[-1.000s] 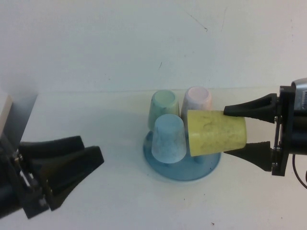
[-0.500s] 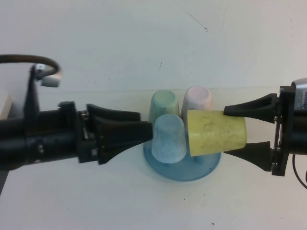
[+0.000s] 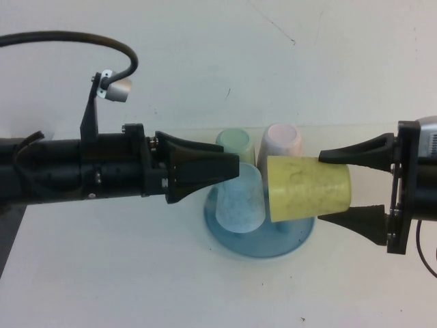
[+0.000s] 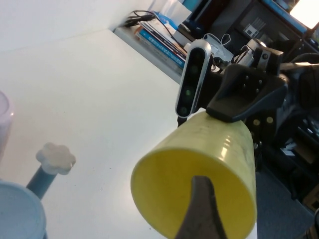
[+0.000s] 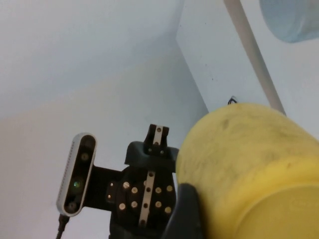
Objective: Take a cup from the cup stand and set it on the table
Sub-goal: Hand over the cup
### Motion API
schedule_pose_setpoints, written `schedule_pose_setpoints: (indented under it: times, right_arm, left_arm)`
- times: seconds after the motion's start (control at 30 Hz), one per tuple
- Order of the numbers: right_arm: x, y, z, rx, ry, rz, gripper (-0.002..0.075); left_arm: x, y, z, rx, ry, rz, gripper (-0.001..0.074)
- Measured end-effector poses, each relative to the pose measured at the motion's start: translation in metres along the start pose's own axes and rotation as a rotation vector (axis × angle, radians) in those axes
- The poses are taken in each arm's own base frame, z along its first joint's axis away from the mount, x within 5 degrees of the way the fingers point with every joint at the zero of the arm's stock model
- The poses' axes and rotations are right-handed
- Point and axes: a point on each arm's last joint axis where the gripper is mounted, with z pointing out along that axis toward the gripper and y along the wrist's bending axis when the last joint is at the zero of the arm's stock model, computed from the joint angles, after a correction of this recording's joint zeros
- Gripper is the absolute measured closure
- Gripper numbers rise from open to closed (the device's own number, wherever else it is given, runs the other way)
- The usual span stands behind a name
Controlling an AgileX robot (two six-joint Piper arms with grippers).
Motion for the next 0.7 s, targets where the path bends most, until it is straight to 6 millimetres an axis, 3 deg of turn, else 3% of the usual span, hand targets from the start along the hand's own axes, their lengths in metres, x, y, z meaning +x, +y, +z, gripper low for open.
schedule_pose_setpoints:
  times: [0.47,0.7]
  right_arm:
    - [0.000,0.001,0.000,-0.001,0.000,0.072,0.0155]
    - [-0.004,0.015,0.001,-0.020,0.000,0.021,0.0155]
  left_arm:
    - [0.006,0.007,0.038,0.070,0.075,-0.039,0.0265]
    - [0.004,0.011,0.046,0.072,0.084,-0.063,0.0265]
